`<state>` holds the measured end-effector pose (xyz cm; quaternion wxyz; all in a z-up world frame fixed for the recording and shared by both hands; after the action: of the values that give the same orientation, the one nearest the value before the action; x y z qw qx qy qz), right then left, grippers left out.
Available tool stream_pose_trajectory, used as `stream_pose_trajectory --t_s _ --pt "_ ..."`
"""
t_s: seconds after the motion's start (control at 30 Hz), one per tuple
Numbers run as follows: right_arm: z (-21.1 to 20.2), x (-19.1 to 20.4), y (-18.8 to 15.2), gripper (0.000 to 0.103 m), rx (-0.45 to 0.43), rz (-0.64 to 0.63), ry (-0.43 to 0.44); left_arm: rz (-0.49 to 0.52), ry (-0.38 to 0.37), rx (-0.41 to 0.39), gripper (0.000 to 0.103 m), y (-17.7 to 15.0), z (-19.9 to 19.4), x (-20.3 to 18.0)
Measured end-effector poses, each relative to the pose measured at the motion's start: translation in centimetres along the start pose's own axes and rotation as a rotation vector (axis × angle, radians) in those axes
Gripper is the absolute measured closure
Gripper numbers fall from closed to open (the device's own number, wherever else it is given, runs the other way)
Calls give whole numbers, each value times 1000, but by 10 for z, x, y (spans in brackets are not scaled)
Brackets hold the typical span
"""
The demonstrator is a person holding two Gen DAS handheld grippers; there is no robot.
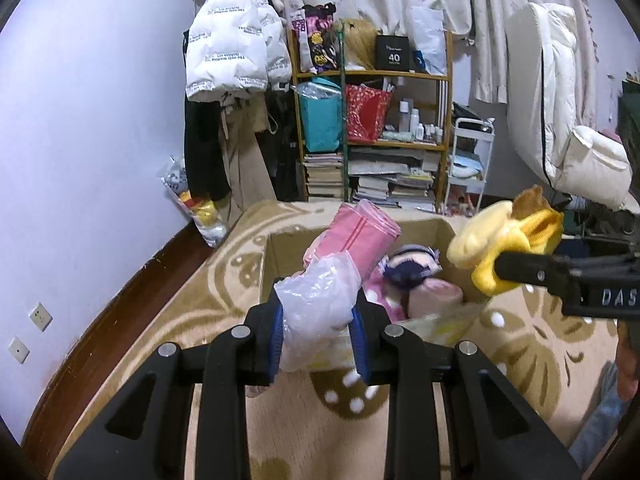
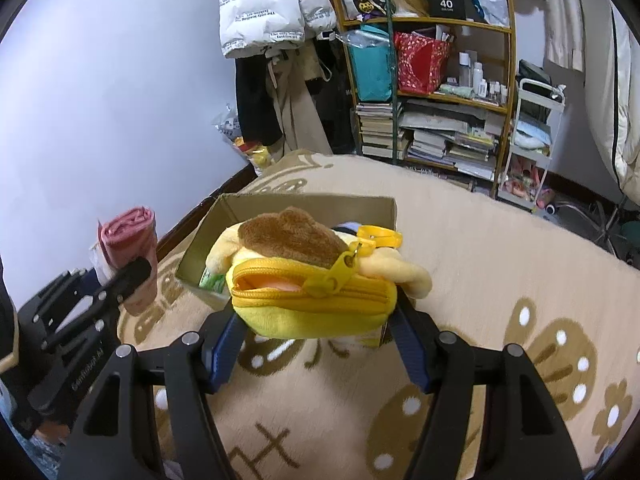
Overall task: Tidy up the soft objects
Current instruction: 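Carry the yellow pouch and pink bundle over the box and lower them in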
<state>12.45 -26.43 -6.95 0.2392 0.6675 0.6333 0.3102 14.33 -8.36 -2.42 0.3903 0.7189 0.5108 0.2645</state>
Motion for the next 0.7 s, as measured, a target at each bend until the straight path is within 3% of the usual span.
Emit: stream_pose_trajectory --t_s 0.43,0.7 --pt "43 6 20 32 -7 -65 -3 -17 3 -44 76 40 39 1" --pt "60 -1 18 31 19 -64 -19 -3 -7 -4 76 43 68 -8"
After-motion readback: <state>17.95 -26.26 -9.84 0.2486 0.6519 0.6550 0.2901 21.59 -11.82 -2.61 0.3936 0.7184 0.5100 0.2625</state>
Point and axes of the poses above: each gripper's, at about its wrist camera, not at the fingertips, and z roughly the way its jaws point, x to its left, y to its top, the point moved 2 cm from there along z, roughly the way its jaws point, and after that the axes turned 6 degrees about -z, right-handed, at the moved point
